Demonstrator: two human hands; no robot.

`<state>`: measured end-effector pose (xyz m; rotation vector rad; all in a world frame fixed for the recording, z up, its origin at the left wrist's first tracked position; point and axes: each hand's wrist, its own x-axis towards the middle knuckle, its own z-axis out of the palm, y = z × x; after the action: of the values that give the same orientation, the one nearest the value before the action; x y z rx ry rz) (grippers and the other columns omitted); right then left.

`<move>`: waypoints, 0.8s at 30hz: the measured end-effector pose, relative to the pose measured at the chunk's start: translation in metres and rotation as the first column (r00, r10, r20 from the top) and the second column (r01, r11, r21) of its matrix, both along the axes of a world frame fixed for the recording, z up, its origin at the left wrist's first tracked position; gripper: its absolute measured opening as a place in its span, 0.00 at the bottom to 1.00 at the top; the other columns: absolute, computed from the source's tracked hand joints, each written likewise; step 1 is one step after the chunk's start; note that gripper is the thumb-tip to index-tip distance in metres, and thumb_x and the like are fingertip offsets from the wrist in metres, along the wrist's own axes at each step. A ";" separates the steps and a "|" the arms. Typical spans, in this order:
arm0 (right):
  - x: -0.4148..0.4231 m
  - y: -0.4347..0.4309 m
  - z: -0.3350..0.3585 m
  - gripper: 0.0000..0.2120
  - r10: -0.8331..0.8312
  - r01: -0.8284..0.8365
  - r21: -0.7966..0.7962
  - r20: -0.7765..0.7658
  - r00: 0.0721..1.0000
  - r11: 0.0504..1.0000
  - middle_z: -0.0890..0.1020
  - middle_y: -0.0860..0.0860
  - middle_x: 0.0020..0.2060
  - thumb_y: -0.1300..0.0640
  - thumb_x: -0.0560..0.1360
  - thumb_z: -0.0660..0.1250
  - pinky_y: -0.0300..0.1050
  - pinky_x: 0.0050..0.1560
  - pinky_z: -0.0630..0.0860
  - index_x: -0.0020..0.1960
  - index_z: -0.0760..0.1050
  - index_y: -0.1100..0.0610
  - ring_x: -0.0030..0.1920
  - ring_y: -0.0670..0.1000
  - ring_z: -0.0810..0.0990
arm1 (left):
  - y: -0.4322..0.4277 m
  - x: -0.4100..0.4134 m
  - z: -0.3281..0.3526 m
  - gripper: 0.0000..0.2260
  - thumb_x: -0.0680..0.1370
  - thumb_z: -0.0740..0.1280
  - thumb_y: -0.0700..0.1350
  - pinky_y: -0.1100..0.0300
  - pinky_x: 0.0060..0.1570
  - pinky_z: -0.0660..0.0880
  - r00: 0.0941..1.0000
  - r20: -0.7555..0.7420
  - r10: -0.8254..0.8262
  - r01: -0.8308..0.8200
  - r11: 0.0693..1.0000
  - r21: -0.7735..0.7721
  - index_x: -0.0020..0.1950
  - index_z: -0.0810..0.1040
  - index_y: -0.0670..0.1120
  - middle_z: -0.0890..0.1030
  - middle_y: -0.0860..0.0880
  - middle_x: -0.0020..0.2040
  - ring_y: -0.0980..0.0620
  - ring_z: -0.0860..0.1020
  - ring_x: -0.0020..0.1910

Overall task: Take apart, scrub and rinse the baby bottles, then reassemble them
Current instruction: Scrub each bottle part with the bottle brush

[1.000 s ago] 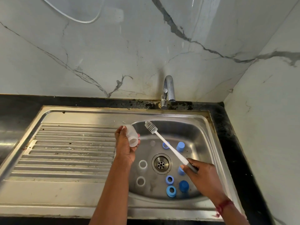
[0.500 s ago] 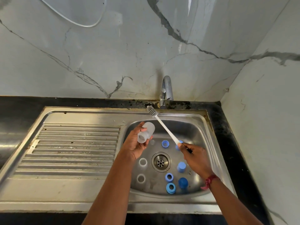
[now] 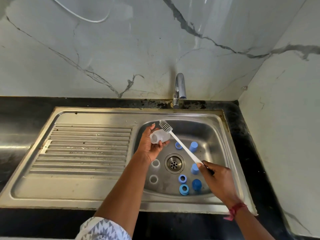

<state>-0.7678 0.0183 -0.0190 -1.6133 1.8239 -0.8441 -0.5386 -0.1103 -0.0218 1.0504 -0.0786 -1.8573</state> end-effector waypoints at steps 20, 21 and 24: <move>-0.003 -0.016 -0.029 0.22 0.105 -0.117 -0.085 -0.134 0.985 0.990 0.79 0.48 0.27 0.36 0.76 0.58 0.46 0.32 0.77 0.41 0.80 0.52 0.28 0.46 0.78 | -0.006 0.000 0.011 0.21 0.79 0.67 0.53 0.60 0.27 0.79 0.975 0.153 0.163 -0.144 0.981 -0.129 0.65 0.72 0.40 0.77 0.35 0.60 0.36 0.77 0.59; -0.002 -0.014 -0.032 0.22 0.099 -0.108 -0.074 -0.116 0.988 0.991 0.80 0.48 0.28 0.36 0.76 0.58 0.46 0.33 0.78 0.41 0.80 0.51 0.29 0.46 0.79 | -0.008 0.002 0.009 0.22 0.79 0.69 0.52 0.59 0.29 0.79 0.975 0.154 0.159 -0.139 0.981 -0.133 0.66 0.72 0.39 0.77 0.34 0.62 0.35 0.77 0.61; -0.003 -0.023 -0.034 0.20 0.074 -0.081 -0.034 -0.165 0.984 0.996 0.77 0.48 0.26 0.39 0.78 0.59 0.45 0.30 0.76 0.40 0.78 0.52 0.27 0.47 0.76 | -0.013 0.000 0.007 0.31 0.71 0.76 0.53 0.47 0.51 0.82 0.979 0.165 0.123 -0.101 0.986 -0.134 0.68 0.72 0.38 0.76 0.34 0.65 0.34 0.78 0.63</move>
<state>-0.7712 -0.0049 -0.0525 -1.8135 1.8511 -0.7372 -0.5383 -0.1229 -0.0150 1.1035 -0.2305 -1.6354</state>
